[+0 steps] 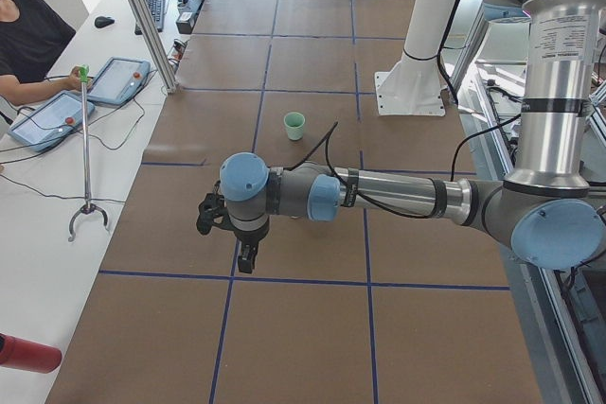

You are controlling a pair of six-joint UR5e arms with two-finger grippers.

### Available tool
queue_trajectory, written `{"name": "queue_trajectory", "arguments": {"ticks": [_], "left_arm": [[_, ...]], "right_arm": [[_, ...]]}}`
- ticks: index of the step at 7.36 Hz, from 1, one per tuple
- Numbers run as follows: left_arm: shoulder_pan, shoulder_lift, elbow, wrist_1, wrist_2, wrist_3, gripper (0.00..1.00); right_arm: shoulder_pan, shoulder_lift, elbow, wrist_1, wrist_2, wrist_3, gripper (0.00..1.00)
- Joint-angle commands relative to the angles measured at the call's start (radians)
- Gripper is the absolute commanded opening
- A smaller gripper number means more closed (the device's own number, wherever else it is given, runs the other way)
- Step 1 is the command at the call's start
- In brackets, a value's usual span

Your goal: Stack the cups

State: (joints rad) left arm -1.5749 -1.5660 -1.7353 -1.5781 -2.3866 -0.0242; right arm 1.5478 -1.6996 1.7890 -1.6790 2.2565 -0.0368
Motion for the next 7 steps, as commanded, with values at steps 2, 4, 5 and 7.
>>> {"name": "queue_trajectory", "arguments": {"ticks": [2, 4, 5, 7], "left_arm": [[0.192, 0.068, -0.083, -0.199, 0.021, -0.398, 1.00], [0.327, 0.168, -0.043, -0.534, 0.069, -0.663, 1.00], [0.369, 0.173, -0.027, -0.572, 0.072, -0.719, 1.00], [0.456, 0.170, -0.024, -0.579, 0.130, -0.793, 1.00]], "right_arm": [[0.000, 0.000, 0.000, 0.001, 0.000, 0.000, 1.00], [0.000, 0.000, 0.000, -0.001, 0.000, 0.000, 1.00], [0.000, 0.000, 0.000, 0.001, 0.000, 0.000, 1.00], [0.000, 0.000, 0.000, -0.001, 0.000, 0.000, 1.00]]}}
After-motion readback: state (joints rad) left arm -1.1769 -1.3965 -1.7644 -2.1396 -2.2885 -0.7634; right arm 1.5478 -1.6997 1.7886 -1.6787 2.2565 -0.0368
